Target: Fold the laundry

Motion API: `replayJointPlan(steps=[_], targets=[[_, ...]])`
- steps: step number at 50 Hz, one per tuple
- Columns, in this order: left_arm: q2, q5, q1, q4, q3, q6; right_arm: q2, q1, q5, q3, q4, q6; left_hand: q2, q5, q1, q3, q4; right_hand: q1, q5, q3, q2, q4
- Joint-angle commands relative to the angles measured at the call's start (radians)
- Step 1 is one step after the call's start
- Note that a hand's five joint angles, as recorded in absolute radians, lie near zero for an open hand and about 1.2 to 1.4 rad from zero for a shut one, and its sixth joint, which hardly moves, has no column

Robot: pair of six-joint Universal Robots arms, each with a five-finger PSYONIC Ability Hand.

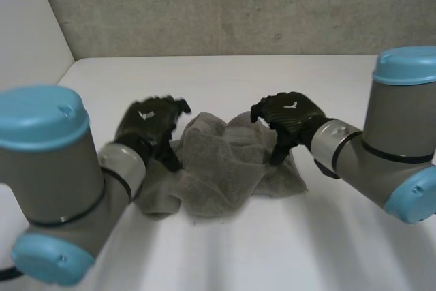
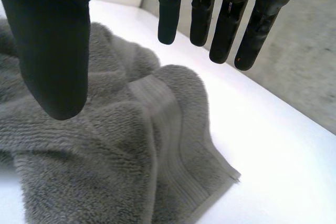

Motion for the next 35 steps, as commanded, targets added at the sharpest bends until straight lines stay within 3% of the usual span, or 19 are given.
replayJointPlan(steps=[1,7,11,22,29,31,35], targets=[[-0.093,0.175,0.072,0.006,0.129,0.003,-0.071,-0.081,-0.004,0.097,-0.036,0.159,-0.001,0.002,-0.004,-0.001,0.0,0.049,0.015,0.001,-0.004,0.009],[-0.213,0.324,0.075,0.008,0.247,0.015,-0.077,-0.117,-0.011,0.146,-0.04,0.167,-0.001,0.002,-0.004,-0.001,0.0,0.034,0.001,-0.013,-0.019,-0.006],[-0.287,0.345,0.073,0.008,0.318,0.062,-0.1,-0.129,-0.014,0.191,-0.043,0.163,-0.001,0.002,-0.004,-0.001,0.0,0.025,-0.008,-0.022,-0.028,-0.015],[-0.483,0.355,0.069,0.006,0.452,0.356,-0.106,-0.149,-0.015,0.268,-0.085,0.135,0.026,0.029,0.022,0.025,0.026,0.022,-0.011,-0.025,-0.031,-0.018],[-0.53,0.354,0.067,0.005,0.469,0.431,-0.106,-0.154,-0.013,0.283,-0.103,0.117,0.384,0.387,0.381,0.383,0.385,0.014,-0.02,-0.034,-0.039,-0.027],[-0.538,0.346,0.067,0.005,0.47,0.43,-0.091,-0.152,-0.013,0.275,-0.103,0.118,0.69,0.693,0.687,0.689,0.691,-0.016,-0.049,-0.063,-0.069,-0.056],[-0.527,0.34,0.067,0.005,0.464,0.43,-0.063,-0.149,-0.014,0.268,-0.102,0.12,0.921,0.924,0.918,0.92,0.922,-0.06,-0.093,-0.107,-0.113,-0.1]])
